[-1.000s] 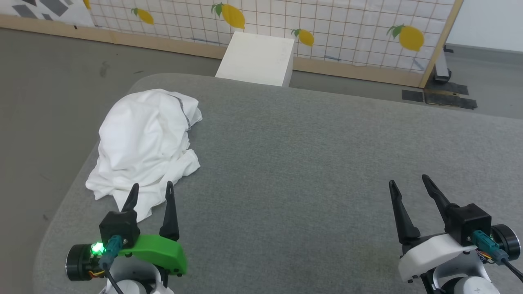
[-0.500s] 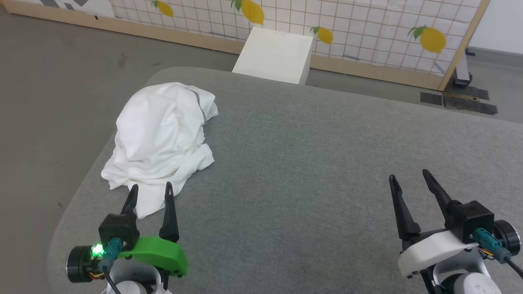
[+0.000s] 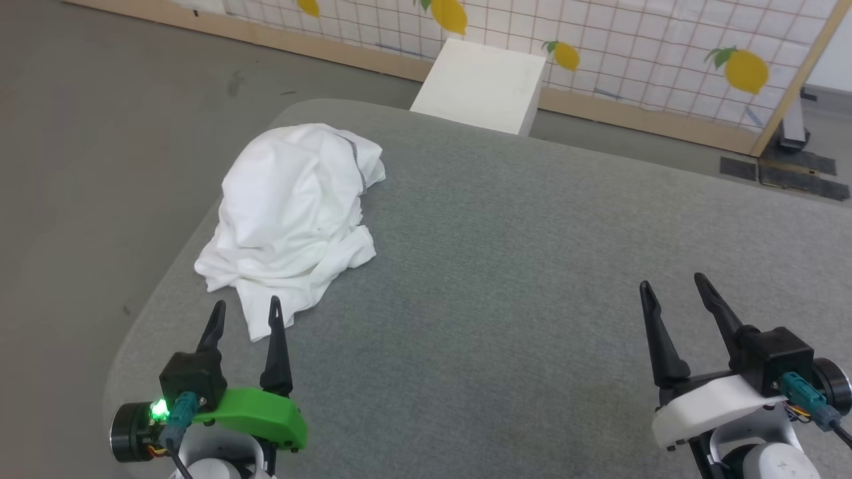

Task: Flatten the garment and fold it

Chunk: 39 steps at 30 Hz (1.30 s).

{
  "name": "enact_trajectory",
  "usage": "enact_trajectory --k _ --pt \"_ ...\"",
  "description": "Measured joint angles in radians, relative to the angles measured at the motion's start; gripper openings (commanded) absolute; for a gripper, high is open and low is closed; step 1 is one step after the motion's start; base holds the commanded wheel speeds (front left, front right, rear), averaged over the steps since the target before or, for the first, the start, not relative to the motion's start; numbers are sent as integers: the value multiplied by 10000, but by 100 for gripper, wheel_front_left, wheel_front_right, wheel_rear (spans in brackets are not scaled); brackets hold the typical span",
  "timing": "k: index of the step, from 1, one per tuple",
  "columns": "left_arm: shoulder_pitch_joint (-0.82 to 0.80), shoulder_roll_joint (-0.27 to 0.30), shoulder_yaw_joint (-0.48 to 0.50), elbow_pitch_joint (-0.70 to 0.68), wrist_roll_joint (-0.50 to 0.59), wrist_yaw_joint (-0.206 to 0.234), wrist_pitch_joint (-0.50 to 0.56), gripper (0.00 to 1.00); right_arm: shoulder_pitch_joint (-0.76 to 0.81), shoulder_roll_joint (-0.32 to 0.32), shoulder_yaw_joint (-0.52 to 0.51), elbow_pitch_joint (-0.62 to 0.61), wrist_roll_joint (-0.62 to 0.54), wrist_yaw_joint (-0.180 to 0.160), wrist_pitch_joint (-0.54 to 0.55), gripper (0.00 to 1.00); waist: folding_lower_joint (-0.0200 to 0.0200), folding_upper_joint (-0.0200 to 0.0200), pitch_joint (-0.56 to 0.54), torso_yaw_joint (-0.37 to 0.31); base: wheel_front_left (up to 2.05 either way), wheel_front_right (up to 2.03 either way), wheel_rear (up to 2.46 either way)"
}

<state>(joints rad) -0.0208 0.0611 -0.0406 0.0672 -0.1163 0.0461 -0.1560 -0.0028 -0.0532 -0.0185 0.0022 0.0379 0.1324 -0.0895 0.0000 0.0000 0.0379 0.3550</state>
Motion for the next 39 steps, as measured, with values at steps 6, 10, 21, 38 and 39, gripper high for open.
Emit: enact_trajectory --k 6,10,21,38,39 --pt "0 0 -8 50 -50 29 -128 100 -70 0 -21 6 67 0 -96 100 0 0 17 258 0 0 0" --pt "0 0 -2 71 -190 77 -167 100 -78 2 -21 13 96 0 -171 100 0 0 34 401 0 0 0" --pt "-2 -8 -10 174 -359 84 -414 100 -81 4 -92 31 163 0 -309 100 0 0 68 827 0 0 0" --pt "-2 -13 -40 426 -527 90 -761 100 -81 6 -136 35 232 0 -506 100 0 0 27 1545 0 0 0" --pt "-2 -13 -42 447 -529 90 -767 100 -81 8 -136 36 244 0 -527 100 0 0 22 1590 0 0 0"
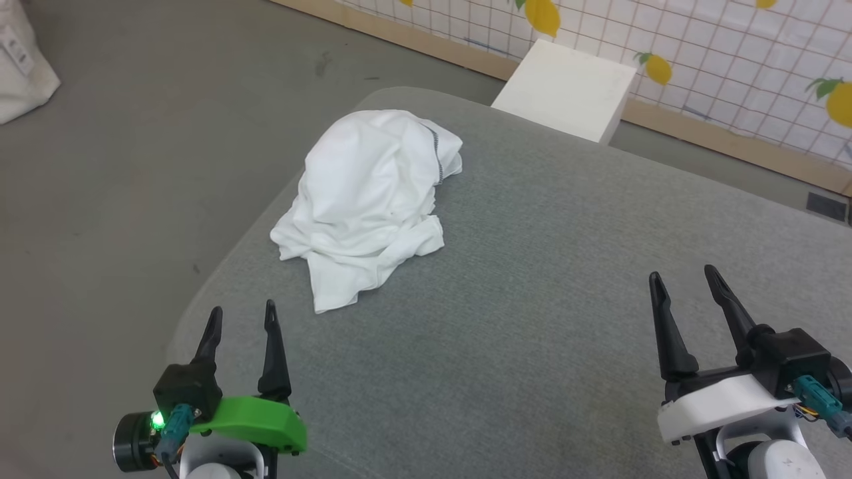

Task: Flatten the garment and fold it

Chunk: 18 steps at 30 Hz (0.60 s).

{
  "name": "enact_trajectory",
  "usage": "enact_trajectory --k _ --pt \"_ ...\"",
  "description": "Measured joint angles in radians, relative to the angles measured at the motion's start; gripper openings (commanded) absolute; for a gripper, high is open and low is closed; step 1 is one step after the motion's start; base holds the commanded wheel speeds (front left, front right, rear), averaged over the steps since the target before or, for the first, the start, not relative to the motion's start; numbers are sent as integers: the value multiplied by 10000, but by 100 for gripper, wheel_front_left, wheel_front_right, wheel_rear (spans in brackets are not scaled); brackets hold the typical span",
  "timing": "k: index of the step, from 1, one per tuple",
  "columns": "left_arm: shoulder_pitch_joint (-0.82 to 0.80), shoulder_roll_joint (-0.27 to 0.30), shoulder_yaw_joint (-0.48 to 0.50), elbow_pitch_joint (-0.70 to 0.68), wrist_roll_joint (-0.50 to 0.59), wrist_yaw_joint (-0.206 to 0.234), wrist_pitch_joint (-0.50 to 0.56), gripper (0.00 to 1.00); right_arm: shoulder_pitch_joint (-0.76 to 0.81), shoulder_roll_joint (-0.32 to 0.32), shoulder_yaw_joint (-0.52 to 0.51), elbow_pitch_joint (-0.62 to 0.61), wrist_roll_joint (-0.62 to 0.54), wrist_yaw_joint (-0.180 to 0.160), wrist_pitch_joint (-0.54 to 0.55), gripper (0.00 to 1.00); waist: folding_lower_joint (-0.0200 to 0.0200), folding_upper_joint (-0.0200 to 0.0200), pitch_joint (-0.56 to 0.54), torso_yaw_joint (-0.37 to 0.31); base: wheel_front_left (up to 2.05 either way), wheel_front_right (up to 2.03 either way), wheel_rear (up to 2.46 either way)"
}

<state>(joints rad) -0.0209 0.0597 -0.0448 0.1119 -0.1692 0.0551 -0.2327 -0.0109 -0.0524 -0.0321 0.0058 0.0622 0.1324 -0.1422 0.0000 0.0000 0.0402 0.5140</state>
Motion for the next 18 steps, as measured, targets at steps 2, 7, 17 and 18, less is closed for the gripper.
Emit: enact_trajectory --k 2,7,17,18 --pt "0 0 -10 48 -15 0 -79 100 0 0 2 10 8 0 -50 100 0 0 -7 90 0 0 0" --pt "0 2 -29 109 -69 0 -169 100 0 4 2 33 44 0 -81 100 0 0 -18 294 0 0 0" --pt "-2 2 -50 163 -90 0 -213 100 -1 13 12 33 81 0 -94 100 0 0 59 380 0 0 0" --pt "-3 2 -50 163 -98 0 -213 100 -1 13 12 33 81 0 -94 100 0 0 74 373 0 0 0"
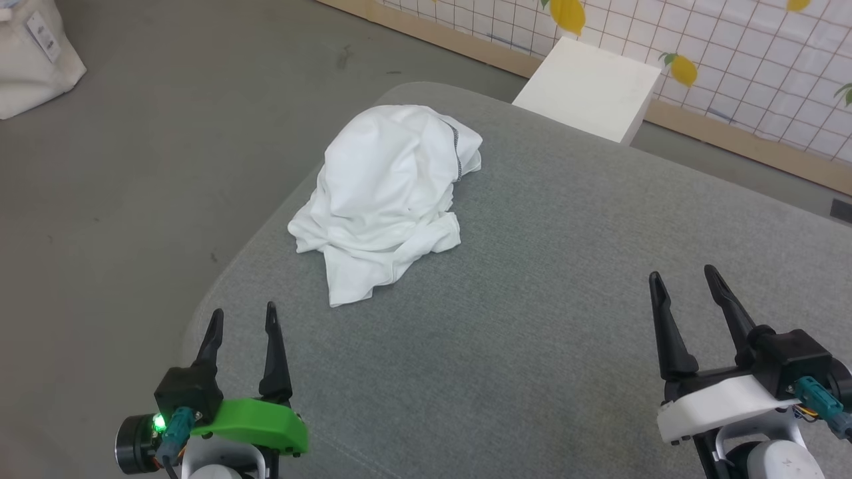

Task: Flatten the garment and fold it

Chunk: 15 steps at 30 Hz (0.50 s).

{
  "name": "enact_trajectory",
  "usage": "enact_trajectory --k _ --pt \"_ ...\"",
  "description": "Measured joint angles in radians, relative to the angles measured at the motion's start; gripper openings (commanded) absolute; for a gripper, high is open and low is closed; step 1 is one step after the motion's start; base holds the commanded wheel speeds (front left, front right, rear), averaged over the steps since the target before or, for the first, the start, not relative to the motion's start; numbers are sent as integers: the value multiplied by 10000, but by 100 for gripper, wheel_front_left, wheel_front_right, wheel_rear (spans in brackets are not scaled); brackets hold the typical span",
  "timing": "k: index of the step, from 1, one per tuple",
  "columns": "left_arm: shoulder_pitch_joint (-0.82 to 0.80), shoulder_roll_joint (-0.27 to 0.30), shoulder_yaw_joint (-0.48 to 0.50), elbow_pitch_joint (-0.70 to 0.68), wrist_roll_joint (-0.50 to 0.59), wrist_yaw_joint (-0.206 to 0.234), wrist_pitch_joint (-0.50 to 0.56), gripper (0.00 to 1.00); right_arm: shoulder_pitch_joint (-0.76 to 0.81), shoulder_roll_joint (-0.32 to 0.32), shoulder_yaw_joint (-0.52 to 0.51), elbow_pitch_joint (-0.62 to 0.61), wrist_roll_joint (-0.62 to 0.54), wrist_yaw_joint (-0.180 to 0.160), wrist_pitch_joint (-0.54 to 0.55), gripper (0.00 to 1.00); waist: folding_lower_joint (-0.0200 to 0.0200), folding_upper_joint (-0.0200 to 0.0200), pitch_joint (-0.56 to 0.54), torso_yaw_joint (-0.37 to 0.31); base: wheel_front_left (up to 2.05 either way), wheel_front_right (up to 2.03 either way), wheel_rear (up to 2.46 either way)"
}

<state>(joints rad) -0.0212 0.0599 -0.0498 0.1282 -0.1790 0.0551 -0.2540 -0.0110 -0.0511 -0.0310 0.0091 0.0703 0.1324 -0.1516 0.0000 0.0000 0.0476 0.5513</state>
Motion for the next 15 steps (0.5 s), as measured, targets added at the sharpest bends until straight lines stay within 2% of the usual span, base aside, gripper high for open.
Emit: enact_trajectory --k 6,11,15 --pt "-366 -2 -121 251 -477 -146 174 100 -35 2 -12 -54 -2 0 17 100 0 0 134 -44 0 0 0" --pt "-2608 19 -313 750 -1003 -663 1455 100 -482 6 15 -387 -111 0 157 100 0 0 547 -176 0 0 0" --pt "-4349 42 -232 1246 -1565 -899 2587 100 -764 6 100 -598 -201 0 284 100 0 0 1008 -360 0 0 0"
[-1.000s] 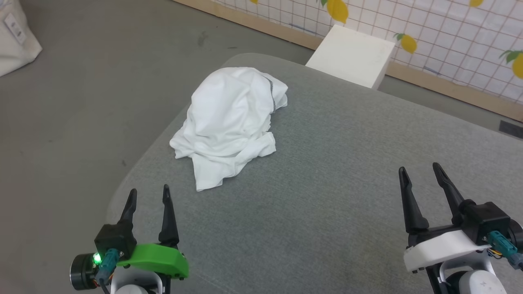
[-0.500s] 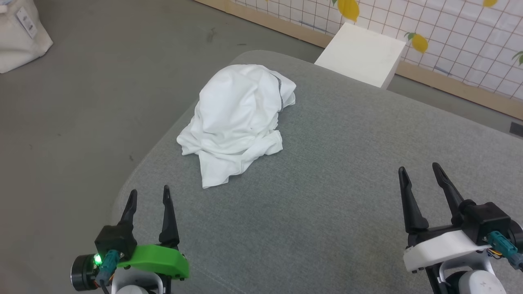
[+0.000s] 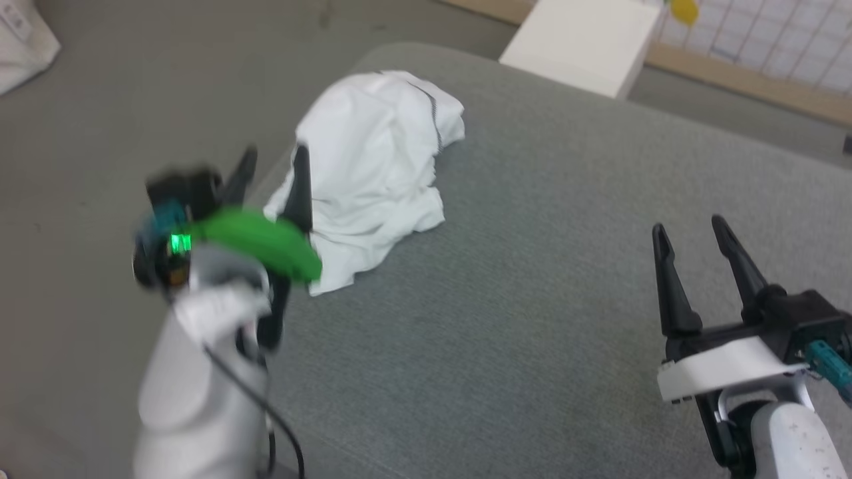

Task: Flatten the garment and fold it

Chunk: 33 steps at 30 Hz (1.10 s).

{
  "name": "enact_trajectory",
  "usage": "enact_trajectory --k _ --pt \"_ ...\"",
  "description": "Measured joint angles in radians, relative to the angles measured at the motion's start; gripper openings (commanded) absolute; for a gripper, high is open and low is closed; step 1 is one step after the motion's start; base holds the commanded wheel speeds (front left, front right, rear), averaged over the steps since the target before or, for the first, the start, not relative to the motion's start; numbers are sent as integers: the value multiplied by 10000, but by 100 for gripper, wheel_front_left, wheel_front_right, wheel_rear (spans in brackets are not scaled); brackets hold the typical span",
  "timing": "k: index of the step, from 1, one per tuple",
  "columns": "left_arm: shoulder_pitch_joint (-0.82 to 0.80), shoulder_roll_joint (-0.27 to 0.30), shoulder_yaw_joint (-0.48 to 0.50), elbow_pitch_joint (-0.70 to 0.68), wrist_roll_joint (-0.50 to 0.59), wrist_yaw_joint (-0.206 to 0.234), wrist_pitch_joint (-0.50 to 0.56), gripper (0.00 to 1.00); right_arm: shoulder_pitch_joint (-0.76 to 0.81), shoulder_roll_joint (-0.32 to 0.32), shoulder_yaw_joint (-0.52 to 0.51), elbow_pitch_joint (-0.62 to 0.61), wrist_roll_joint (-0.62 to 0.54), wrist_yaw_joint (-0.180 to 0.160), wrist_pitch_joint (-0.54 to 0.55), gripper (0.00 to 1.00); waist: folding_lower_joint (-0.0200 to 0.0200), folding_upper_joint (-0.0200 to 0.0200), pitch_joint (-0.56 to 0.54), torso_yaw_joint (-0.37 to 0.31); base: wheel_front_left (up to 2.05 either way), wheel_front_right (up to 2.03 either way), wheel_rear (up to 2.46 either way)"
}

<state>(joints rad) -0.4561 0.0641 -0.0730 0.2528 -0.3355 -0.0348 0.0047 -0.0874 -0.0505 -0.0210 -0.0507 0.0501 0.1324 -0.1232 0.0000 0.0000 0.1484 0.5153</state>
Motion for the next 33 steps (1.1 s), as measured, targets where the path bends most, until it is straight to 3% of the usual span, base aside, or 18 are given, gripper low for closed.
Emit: enact_trajectory --k 8,14,24,32,33 --pt "-3304 679 336 1321 -1122 -341 3287 100 -796 8 226 -221 -265 0 73 100 2 0 1367 -709 0 0 0" --pt "-4734 1494 947 1921 -1927 -111 5409 100 -1684 12 412 -332 -316 0 -107 100 2 0 2436 -1471 0 0 0" --pt "-4849 2594 1425 1927 -2107 1381 8420 100 -2503 12 849 81 25 0 -708 100 3 0 4111 -3015 0 0 0" --pt "-3665 3158 1689 1197 -2046 2454 9781 100 -2605 6 838 558 161 0 -1037 100 1 1 4846 -4141 0 0 0" --pt "-3576 3277 1689 1032 -2006 2522 9950 93 -2610 8 832 587 163 0 -1068 100 -1 1 4885 -4257 0 0 0"
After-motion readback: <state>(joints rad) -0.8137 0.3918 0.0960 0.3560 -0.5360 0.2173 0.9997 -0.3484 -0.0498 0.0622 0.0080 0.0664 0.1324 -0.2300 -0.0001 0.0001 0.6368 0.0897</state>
